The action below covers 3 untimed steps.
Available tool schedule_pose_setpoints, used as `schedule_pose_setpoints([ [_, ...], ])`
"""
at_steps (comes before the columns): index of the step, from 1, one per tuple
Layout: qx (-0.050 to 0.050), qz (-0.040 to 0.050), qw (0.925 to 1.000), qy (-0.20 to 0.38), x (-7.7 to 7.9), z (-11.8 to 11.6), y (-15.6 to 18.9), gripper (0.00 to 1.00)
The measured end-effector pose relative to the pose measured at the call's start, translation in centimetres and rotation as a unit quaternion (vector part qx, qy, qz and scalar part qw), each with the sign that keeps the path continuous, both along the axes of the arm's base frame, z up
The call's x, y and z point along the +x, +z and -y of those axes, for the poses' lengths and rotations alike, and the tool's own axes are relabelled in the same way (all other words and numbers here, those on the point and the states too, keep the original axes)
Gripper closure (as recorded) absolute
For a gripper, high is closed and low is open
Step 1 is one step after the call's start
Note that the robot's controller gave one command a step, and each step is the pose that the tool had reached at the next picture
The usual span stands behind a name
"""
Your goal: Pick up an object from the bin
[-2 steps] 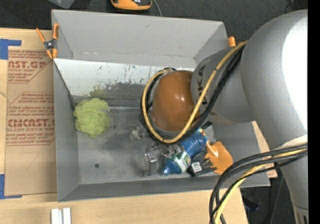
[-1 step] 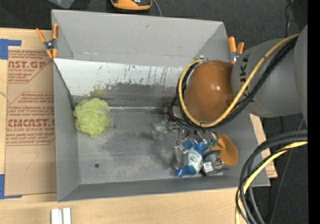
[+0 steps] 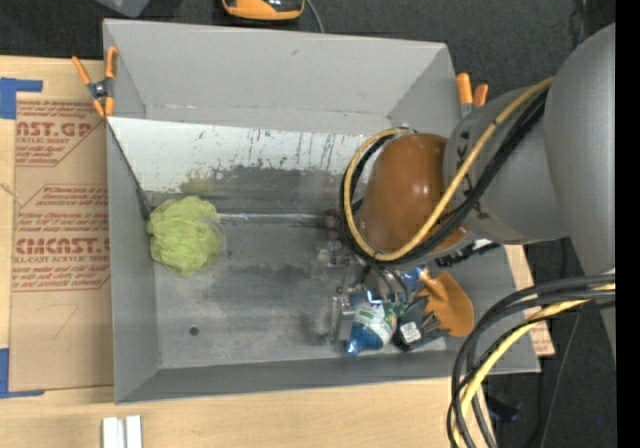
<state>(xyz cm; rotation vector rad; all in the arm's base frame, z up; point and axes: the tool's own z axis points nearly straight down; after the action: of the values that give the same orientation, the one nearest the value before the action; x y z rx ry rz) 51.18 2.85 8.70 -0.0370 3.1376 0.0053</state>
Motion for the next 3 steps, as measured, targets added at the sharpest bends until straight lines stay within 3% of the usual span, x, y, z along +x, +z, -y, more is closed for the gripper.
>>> schedule_pose_setpoints([
  [1,0.001,-0.0046,0.9969,-0.078,0.1,0.2,0.9,0.00],
  [2,0.002,-0.0035,0.9983,0.059,2.5,2.8,0.6,1.00],
  [3,0.002,0.0018,0.9983,0.058,2.7,2.8,0.7,0.00],
])
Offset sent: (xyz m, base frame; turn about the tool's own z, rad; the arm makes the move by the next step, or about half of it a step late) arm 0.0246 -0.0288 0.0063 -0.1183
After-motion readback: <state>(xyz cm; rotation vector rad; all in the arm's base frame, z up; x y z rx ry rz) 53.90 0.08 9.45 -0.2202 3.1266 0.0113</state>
